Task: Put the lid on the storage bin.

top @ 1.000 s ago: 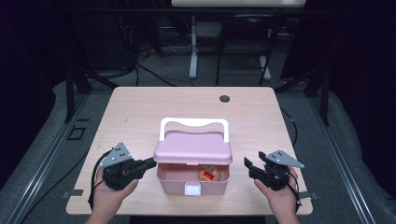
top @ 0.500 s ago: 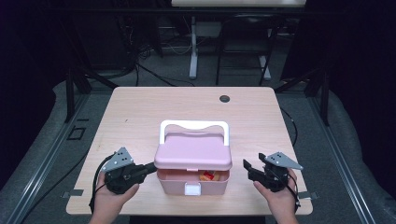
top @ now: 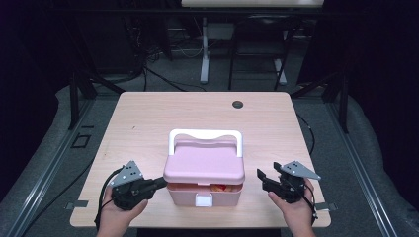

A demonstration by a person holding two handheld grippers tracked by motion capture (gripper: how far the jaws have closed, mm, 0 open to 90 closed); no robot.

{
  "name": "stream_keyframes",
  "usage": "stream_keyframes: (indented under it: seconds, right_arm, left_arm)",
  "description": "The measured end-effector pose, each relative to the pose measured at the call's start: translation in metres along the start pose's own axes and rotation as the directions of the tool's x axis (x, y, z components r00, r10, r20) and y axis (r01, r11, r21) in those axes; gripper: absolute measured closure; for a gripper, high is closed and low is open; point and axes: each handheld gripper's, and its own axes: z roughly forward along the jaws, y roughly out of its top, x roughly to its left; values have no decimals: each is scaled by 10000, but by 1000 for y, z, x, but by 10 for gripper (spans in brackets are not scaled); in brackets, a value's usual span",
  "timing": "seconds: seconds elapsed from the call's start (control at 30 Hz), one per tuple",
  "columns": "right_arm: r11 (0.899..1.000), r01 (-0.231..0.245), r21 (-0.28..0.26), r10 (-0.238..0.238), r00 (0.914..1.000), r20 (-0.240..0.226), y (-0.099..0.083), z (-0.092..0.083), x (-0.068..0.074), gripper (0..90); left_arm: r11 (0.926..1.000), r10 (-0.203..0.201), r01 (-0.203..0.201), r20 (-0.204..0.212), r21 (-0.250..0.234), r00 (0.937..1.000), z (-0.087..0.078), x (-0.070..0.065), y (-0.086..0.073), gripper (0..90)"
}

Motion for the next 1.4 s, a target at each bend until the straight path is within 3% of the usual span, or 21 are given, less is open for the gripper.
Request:
stream_keyframes:
  seconds: [0.3, 0.5, 0.77, 1.1, 1.3, 1.4]
  right_arm:
    - [10000, 65, -57, -65, 10000, 32, 0, 0, -1, 332]
    - [9999, 78, -112, -76, 9998, 158, 0, -1, -2, 333]
    - [9999, -14, -142, 17, 9998, 214, 0, -2, -4, 335]
    - [9999, -21, -163, 25, 9997, 239, -1, -1, -5, 337]
    - [9999, -26, -153, 30, 9997, 254, -2, -1, -5, 337]
    - [9999, -47, -145, 50, 9997, 247, -2, 0, -5, 336]
  left_arm:
    - [10000, 33, -33, -2, 35, 10000, -3, -1, -3, 895]
    - [9999, 145, -143, -225, 56, 9996, -6, -1, -4, 895]
    - [9999, -121, 118, -570, -46, 9983, -9, 6, -6, 894]
    - [9994, -332, 324, -650, -127, 9973, -8, 15, -8, 887]
    - [9979, -620, 601, -858, -249, 9944, -6, 26, -12, 828]
    - [9972, -685, 646, -1170, -370, 9908, -5, 33, -14, 727]
